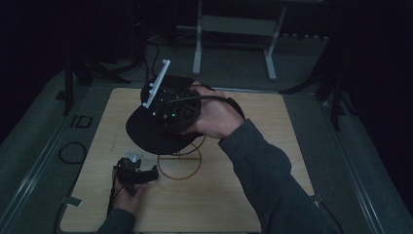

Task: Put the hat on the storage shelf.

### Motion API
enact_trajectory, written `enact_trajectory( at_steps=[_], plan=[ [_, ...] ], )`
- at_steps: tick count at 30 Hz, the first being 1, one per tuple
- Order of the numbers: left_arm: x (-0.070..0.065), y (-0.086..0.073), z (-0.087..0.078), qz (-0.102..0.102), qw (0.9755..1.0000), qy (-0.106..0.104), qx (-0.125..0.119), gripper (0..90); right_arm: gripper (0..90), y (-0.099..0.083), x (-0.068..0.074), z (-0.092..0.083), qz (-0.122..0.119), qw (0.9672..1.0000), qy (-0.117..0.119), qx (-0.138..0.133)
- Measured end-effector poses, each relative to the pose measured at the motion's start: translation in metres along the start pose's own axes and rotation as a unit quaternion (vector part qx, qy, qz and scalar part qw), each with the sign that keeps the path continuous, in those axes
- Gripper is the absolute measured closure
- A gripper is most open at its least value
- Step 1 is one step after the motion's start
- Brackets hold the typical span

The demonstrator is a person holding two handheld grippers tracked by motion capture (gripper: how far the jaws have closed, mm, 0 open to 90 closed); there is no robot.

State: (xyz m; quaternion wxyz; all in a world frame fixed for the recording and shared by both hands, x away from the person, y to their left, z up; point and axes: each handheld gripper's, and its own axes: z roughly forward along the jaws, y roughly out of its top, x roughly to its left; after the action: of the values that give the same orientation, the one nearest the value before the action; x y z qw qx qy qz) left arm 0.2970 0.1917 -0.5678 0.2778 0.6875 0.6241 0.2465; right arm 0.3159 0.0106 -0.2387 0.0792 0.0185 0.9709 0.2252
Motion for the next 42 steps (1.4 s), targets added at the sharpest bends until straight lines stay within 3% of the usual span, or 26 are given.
enact_trajectory(
  at_steps=[7,19,27,42],
  plan=[
    [0.000,0.000,0.000,0.000,1.0000,0.000,-0.001,1.2,75.9,0.005,0.007,0.002,-0.010,0.9999,0.005,0.003],
    [0.000,0.000,0.000,0.000,1.0000,-0.001,0.002,1.2,75.8,0.008,0.015,0.025,-0.022,0.9992,0.018,0.028],
    [0.000,0.000,0.000,0.000,1.0000,0.000,0.001,1.2,75.7,0.000,0.012,0.039,-0.014,0.9988,0.018,0.044],
    [0.000,0.000,0.000,-0.002,1.0000,0.000,0.002,1.2,74.5,-0.005,0.009,0.059,-0.003,0.9979,0.042,0.049]
  ],
)
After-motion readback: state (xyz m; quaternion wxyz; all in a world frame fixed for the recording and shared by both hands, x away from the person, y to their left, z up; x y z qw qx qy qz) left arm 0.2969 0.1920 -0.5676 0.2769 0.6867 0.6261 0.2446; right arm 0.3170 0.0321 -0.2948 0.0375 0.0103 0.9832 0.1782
